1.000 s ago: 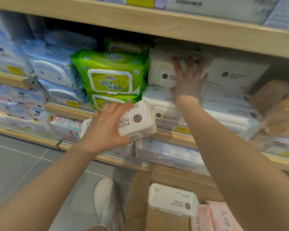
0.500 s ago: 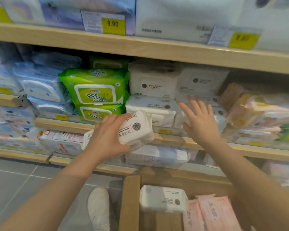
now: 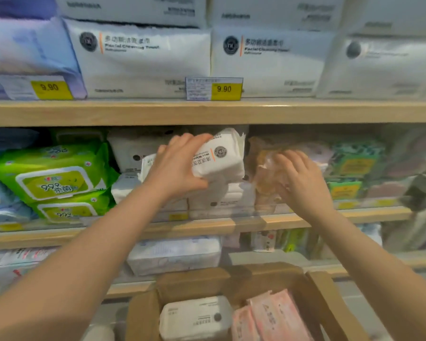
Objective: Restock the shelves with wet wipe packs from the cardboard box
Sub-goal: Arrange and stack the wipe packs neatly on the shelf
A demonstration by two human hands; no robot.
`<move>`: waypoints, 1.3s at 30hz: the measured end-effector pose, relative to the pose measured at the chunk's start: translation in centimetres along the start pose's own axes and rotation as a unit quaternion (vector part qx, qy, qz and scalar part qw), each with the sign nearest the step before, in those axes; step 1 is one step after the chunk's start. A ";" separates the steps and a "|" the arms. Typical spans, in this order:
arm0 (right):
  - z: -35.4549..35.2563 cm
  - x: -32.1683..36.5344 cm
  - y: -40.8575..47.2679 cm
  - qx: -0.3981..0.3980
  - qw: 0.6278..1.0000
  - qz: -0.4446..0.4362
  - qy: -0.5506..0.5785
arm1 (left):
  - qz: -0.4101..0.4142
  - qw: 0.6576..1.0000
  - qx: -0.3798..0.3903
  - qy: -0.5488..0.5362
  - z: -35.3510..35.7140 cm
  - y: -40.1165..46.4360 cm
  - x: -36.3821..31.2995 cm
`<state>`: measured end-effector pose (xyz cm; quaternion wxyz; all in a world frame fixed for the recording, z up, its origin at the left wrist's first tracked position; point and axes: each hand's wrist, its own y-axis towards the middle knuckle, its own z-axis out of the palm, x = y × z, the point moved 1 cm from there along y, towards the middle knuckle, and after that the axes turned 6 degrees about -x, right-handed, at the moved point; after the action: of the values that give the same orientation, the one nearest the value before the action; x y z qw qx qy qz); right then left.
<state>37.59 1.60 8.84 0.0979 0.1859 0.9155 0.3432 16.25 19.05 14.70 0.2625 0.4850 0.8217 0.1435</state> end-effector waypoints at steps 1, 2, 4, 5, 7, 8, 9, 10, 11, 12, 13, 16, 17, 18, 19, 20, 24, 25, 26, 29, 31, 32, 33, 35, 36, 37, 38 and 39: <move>0.2 -0.5 0.0 -0.005 1.000 0.013 0.009 | -0.016 1.000 0.017 0.015 0.6 1.5 -0.2; 0.4 -0.9 0.0 -0.005 1.000 0.020 0.013 | -0.036 0.998 0.038 0.030 1.4 2.9 -0.3; 1.1 -1.2 0.0 0.008 0.999 0.028 0.014 | -0.068 0.991 0.094 0.065 3.3 4.8 -0.6; 1.5 -1.3 0.0 0.013 0.999 0.032 0.013 | -0.074 0.986 0.124 0.087 4.3 5.3 -1.2; 2.1 -1.3 -0.1 0.011 0.999 0.042 0.012 | -0.066 0.980 0.121 0.145 6.2 5.2 -2.5; 2.3 -1.3 -0.1 0.007 0.999 0.044 0.010 | -0.065 0.978 0.091 0.178 6.9 4.8 -3.1; 2.4 -1.3 -0.2 0.003 0.999 0.045 0.008 | -0.071 0.974 0.057 0.209 7.5 4.1 -3.6; 2.5 -1.3 -0.2 0.000 0.999 0.048 0.005 | -0.083 0.969 0.027 0.230 8.2 3.6 -3.8; 2.6 -1.4 -0.3 -0.003 0.999 0.051 0.001 | -0.093 0.967 0.008 0.238 8.8 3.1 -3.9; 2.7 -1.4 -0.4 -0.006 0.999 0.053 -0.003 | -0.099 0.966 0.001 0.239 9.3 2.8 -3.8; 2.8 -1.4 -0.5 -0.009 0.999 0.053 -0.005 | -0.100 0.967 -0.002 0.234 9.7 2.7 -3.5; 3.1 -1.4 -0.5 -0.021 0.998 0.050 -0.008 | -0.084 0.972 -0.034 0.215 10.7 3.8 -2.9; 3.3 -1.5 -0.5 -0.026 0.998 0.048 -0.011 | -0.078 0.974 -0.045 0.208 11.0 4.4 -2.8; 3.6 -1.5 -0.5 -0.033 0.998 0.047 -0.015 | -0.077 0.976 -0.047 0.197 11.3 5.0 -2.6; 3.8 -1.6 -0.5 -0.041 0.998 0.045 -0.016 | -0.077 0.978 -0.044 0.186 11.6 5.6 -2.4; 4.1 -1.7 -0.6 -0.051 0.998 0.044 -0.016 | -0.075 0.980 -0.039 0.180 12.0 6.1 -2.2; 4.9 -2.0 -0.6 -0.090 0.995 0.039 -0.018 | -0.070 0.977 -0.025 0.198 12.9 8.2 -1.1; 5.0 -2.0 -0.5 -0.096 0.995 0.038 -0.017 | -0.067 0.977 -0.027 0.199 13.2 8.7 -0.8; 5.1 -2.1 -0.5 -0.100 0.994 0.037 -0.016 | -0.064 0.978 -0.034 0.197 13.4 9.1 -0.5; 5.4 -2.1 -0.4 -0.112 0.993 0.027 -0.016 | -0.057 0.978 -0.053 0.195 14.0 9.4 0.0; 5.5 -2.2 -0.4 -0.121 0.992 0.024 -0.017 | -0.054 0.978 -0.052 0.196 14.2 9.3 0.0; 5.5 -2.2 -0.4 -0.120 0.992 0.025 -0.018 | -0.054 0.978 -0.050 0.196 14.2 9.2 0.0; 5.5 -2.1 -0.4 -0.116 0.993 0.027 -0.019 | -0.055 0.978 -0.047 0.195 14.2 9.3 0.0; 5.2 -2.0 -0.4 -0.097 0.994 0.035 -0.023 | -0.060 0.979 -0.038 0.191 13.9 9.3 -0.2; 5.1 -1.9 -0.4 -0.082 0.996 0.040 -0.024 | -0.062 0.980 -0.029 0.188 13.7 9.2 -0.3; 4.8 -1.8 -0.3 -0.065 0.997 0.045 -0.026 | -0.064 0.980 -0.020 0.187 13.5 9.1 -0.4; 4.5 -1.7 -0.2 -0.046 0.997 0.050 -0.028 | -0.062 0.980 -0.012 0.186 13.2 8.7 -0.6; 4.1 -1.6 -0.1 -0.027 0.998 0.053 -0.031 | -0.056 0.981 -0.009 0.187 12.7 8.2 -0.8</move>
<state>40.25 3.35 5.79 0.1130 0.2422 0.8910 0.3670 29.73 22.07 8.53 0.1164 0.4007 0.8808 0.2238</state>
